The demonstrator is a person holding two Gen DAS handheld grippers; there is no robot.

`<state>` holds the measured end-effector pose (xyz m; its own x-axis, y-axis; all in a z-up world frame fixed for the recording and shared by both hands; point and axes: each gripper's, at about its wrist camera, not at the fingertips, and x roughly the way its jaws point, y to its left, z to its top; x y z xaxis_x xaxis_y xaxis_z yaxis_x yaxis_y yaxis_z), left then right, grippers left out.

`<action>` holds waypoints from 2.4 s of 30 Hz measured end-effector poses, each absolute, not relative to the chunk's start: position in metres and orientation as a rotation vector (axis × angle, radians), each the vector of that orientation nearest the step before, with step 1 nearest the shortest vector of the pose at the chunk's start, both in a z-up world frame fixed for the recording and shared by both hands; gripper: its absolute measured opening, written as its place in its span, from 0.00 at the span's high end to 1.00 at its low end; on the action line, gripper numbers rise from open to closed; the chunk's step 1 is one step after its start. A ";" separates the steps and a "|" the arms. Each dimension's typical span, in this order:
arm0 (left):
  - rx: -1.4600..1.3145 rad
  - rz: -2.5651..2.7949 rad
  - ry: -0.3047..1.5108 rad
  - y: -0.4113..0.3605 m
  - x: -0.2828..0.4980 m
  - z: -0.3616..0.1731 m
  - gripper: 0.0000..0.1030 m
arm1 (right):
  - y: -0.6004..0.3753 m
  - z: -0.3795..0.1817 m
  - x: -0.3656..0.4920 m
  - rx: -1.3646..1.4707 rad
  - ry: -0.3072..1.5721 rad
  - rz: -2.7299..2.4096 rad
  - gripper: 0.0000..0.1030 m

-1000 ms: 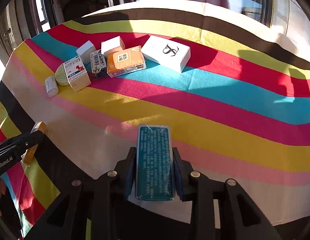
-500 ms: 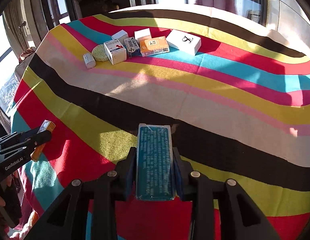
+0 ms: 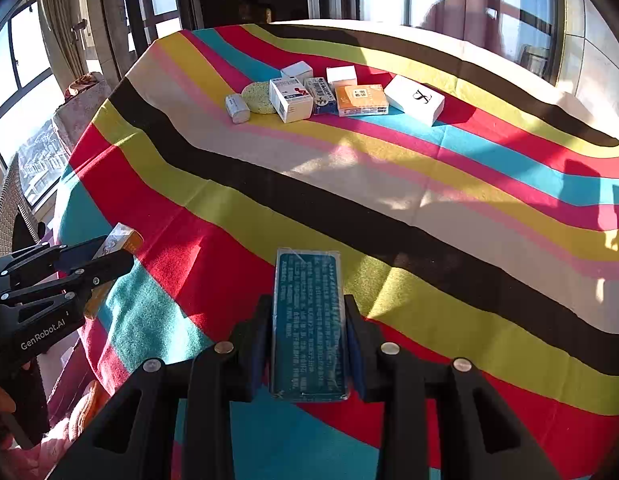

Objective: Organize objects
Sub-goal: 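Lift the dental box and teal pack and carry them toward the cardboard box, then open both tools to drop the dental box and teal pack into the cardboard box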

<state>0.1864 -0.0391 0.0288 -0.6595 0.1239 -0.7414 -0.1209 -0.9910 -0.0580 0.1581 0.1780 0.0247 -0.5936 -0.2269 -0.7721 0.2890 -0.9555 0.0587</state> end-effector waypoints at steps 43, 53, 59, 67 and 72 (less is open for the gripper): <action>-1.532 3.218 -0.379 -0.267 0.281 -0.003 0.66 | -0.107 0.017 0.256 0.948 0.664 -1.765 0.66; -1.512 3.363 -0.633 -0.317 0.308 -0.001 0.16 | -0.097 0.011 0.239 1.052 0.388 -1.695 0.53; -1.454 3.308 -0.586 -0.291 0.290 0.003 0.15 | -0.066 0.023 0.221 1.030 0.313 -1.827 0.52; -1.330 3.093 -0.435 -0.208 0.226 0.027 0.14 | 0.008 0.032 0.161 1.077 0.232 -2.166 0.47; -1.244 2.949 -0.301 -0.141 0.166 0.046 0.09 | 0.091 0.019 0.117 1.202 0.071 -2.390 0.45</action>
<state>0.1660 -0.1406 0.0459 -0.6984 0.0057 -0.7157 0.1391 -0.9798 -0.1435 0.1168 0.0912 0.0192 -0.5117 -0.3779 -0.7716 0.4230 -0.8925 0.1566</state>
